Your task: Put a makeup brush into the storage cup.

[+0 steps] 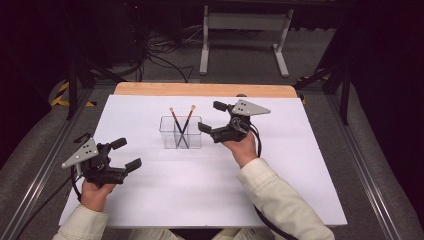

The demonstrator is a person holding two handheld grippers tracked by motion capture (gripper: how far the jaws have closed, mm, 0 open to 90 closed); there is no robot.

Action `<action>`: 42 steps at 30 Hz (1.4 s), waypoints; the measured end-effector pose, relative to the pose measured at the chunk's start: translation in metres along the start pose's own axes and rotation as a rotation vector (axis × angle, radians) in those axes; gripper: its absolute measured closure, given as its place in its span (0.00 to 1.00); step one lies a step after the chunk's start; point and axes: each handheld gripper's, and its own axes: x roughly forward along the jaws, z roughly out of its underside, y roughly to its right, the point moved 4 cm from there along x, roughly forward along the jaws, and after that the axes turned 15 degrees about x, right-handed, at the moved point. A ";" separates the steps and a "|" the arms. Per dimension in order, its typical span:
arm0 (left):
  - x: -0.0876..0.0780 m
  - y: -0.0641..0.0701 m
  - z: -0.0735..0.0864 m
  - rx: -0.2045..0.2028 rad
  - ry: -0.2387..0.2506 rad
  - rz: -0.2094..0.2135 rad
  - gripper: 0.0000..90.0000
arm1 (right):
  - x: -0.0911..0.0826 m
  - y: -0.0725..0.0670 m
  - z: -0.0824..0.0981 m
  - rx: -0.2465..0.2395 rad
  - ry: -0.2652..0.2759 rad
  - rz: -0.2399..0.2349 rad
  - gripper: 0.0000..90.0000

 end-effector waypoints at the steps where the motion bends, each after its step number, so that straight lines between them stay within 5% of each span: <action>1: 0.000 0.000 0.000 0.000 0.000 0.000 0.00 | 0.000 0.000 0.000 0.000 0.000 0.000 0.01; 9: -0.001 0.000 -0.003 0.022 0.001 -0.003 0.00 | -0.051 0.006 -0.003 -0.016 -0.003 0.055 0.00; 22: -0.002 0.000 -0.004 0.027 0.003 0.002 0.00 | -0.109 0.014 -0.003 -0.028 -0.015 0.131 0.00; 42: -0.001 0.003 -0.005 0.037 0.000 0.011 0.00 | -0.169 0.024 0.009 -0.062 -0.043 0.232 0.00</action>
